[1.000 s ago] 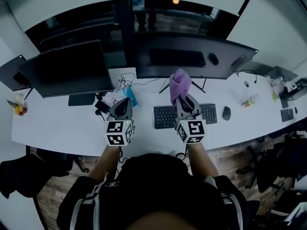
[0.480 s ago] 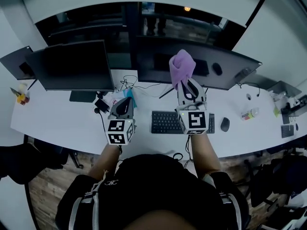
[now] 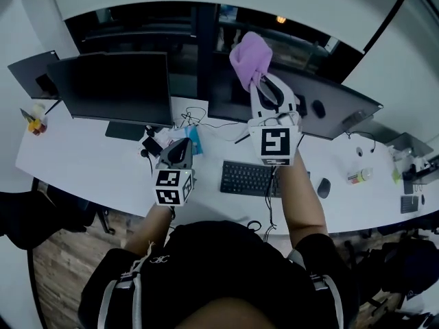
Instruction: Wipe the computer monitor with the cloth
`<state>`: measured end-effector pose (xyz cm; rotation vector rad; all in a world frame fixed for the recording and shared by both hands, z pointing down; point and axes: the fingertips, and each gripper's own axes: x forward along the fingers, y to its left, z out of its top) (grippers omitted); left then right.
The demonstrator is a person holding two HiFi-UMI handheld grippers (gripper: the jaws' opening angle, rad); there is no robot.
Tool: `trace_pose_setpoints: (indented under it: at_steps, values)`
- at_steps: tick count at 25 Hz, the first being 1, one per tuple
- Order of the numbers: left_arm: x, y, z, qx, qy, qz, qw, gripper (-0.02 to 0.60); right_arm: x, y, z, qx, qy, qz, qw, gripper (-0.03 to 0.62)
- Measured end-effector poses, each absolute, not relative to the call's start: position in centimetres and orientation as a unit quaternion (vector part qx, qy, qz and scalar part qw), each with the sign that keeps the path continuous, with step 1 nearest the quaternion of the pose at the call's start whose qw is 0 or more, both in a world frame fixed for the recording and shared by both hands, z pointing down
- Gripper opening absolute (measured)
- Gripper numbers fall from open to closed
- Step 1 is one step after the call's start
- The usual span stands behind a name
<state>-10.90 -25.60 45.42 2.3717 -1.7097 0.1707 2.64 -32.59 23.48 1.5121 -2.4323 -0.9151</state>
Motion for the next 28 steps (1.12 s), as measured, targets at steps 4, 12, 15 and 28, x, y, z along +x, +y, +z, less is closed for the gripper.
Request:
trace_pose_setpoints:
  at_steps: [4,12,15,28]
  values:
    - [-12.1,-25.4,45.7,0.803,-0.584,0.055,0.110,0.013,-0.2,-34.5,22.6,0.493,-0.777,-0.369,0.127,0.060]
    - [-15.0,-25.4,46.0,0.800,-0.587,0.048,0.115,0.013,-4.7,-37.4,21.5,0.469,-0.732,-0.446,0.211,0.061]
    - [-16.1,-25.7,46.2,0.800,-0.587,0.043,0.117,0.014,-6.0,-38.9,21.4,0.461,-0.726,-0.452,0.237,0.060]
    - [-19.7,-27.4,46.7,0.812,-0.568,0.030,0.130,0.014,-6.9,-42.7,23.7,0.453,-0.741,-0.392,0.303,0.058]
